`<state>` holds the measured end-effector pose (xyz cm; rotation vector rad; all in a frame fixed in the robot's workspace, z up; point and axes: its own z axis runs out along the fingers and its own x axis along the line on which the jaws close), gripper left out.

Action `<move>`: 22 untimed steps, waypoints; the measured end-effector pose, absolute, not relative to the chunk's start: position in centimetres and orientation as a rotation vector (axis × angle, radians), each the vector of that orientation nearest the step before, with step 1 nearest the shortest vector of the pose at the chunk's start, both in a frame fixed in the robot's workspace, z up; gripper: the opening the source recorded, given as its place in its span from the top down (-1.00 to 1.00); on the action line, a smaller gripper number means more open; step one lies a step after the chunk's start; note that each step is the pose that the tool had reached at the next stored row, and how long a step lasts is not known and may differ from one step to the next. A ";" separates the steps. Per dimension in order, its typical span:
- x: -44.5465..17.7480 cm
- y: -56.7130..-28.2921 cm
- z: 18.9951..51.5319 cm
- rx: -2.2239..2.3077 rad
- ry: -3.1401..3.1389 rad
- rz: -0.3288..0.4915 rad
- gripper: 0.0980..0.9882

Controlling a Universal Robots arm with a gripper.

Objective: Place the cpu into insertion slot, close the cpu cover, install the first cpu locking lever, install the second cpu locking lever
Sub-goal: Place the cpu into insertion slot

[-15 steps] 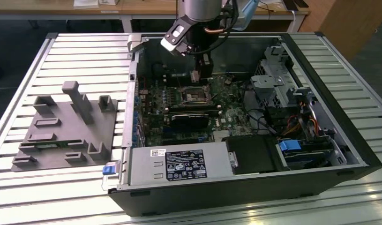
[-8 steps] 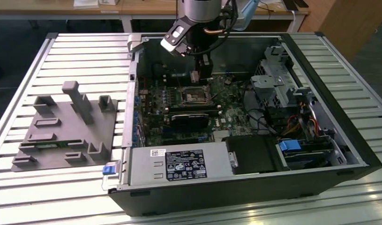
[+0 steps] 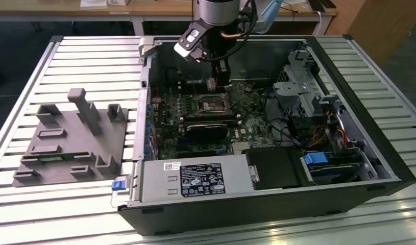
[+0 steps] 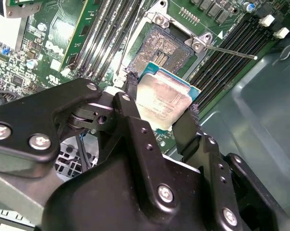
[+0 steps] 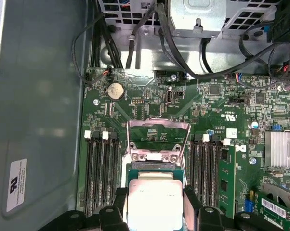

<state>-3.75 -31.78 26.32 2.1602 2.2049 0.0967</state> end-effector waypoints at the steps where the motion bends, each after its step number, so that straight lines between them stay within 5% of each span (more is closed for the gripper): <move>1: -3.8 -31.8 26.2 2.160 2.205 0.097 0.00; 22: -4.1 -31.5 24.6 2.163 2.202 0.096 0.00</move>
